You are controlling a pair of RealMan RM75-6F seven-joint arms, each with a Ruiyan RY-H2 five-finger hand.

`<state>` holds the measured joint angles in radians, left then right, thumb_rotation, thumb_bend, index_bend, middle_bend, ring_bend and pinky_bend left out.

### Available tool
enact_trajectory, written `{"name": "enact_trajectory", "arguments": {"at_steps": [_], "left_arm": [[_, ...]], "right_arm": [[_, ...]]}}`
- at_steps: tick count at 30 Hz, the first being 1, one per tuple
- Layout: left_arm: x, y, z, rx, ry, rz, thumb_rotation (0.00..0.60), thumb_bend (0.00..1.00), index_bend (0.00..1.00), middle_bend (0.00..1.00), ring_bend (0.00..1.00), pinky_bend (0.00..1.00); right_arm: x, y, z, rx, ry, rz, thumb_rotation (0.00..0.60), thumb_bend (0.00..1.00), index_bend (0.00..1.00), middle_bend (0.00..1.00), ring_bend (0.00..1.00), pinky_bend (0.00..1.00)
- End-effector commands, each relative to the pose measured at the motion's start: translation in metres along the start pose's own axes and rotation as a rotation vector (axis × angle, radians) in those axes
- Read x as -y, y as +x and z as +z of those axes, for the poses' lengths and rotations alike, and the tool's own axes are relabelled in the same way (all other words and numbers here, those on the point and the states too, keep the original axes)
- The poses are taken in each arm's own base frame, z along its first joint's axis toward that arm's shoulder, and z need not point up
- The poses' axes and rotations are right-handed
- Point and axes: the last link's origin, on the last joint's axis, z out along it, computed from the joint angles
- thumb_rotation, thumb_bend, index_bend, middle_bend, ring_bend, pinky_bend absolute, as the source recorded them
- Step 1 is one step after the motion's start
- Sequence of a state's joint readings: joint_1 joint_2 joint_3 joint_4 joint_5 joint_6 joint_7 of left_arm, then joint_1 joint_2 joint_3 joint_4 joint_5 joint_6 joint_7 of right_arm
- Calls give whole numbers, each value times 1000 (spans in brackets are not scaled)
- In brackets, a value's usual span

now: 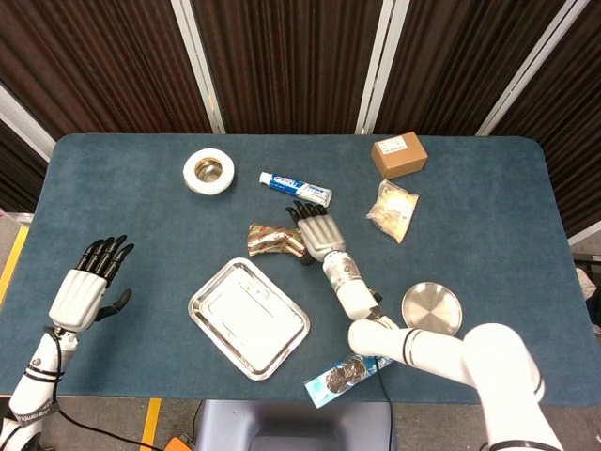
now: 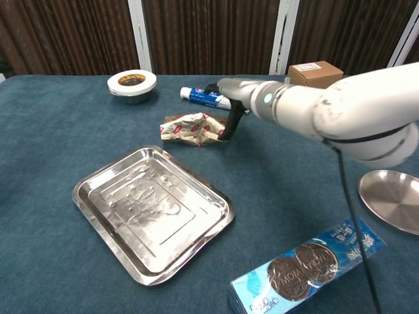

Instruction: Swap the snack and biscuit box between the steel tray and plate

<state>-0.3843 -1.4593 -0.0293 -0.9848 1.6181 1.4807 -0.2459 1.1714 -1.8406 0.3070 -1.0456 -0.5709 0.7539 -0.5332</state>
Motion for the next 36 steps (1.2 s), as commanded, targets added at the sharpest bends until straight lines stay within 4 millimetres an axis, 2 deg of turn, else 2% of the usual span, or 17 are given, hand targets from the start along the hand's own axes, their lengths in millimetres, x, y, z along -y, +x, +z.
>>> {"name": "enact_trajectory", "arguments": {"at_steps": [1, 2, 3, 5, 8, 10, 12, 17, 21, 25, 28, 33, 36], "left_arm": [[4, 1, 0, 4, 10, 5, 600, 371, 0, 0, 0, 95], [5, 1, 0, 4, 13, 7, 600, 371, 0, 0, 0, 95], [6, 2, -1, 3, 16, 8, 600, 371, 0, 0, 0, 95], [8, 3, -2, -1, 22, 10, 600, 371, 0, 0, 0, 95], [9, 4, -3, -1, 26, 8, 600, 371, 0, 0, 0, 95], [9, 3, -4, 2, 27, 7, 600, 371, 0, 0, 0, 95], [9, 3, -5, 9, 26, 7, 600, 371, 0, 0, 0, 94], [6, 5, -8, 7, 24, 9, 600, 370, 0, 0, 0, 93], [2, 6, -9, 4, 18, 13, 600, 371, 0, 0, 0, 93], [-4, 7, -9, 6, 3, 20, 600, 372, 0, 0, 0, 93], [-13, 7, -7, 12, -15, 9, 600, 372, 0, 0, 0, 93], [-31, 5, 3, 27, -61, 12, 600, 373, 0, 0, 0, 93], [-37, 1, 8, 47, -64, 9, 600, 373, 0, 0, 0, 93]], "right_arm": [[42, -26, 19, 36, 17, 13, 600, 313, 153, 82, 1, 204], [45, -28, 21, 26, 14, 17, 600, 312, 206, 120, 8, 232], [47, -29, 23, 16, 10, 23, 600, 313, 303, 193, 41, 291], [49, -32, 26, -9, -4, 27, 600, 332, 559, 375, 216, 450], [51, -33, 28, -50, -16, 9, 600, 396, 807, 563, 447, 650], [52, -32, 28, -74, -14, 12, 600, 440, 909, 653, 552, 755], [51, -29, 27, -103, -10, 16, 600, 478, 942, 683, 595, 805], [36, -4, 16, -202, 17, 45, 600, 501, 962, 705, 640, 836], [7, 21, -17, -255, 51, 85, 600, 502, 964, 708, 643, 837], [-41, 41, -79, -250, 63, 99, 600, 502, 964, 708, 643, 837], [-82, 47, -125, -254, 53, 93, 600, 502, 964, 708, 643, 837], [-157, 32, -184, -207, -17, 116, 600, 502, 964, 708, 643, 832], [-189, 20, -209, -163, -44, 112, 600, 502, 964, 708, 643, 827]]}}
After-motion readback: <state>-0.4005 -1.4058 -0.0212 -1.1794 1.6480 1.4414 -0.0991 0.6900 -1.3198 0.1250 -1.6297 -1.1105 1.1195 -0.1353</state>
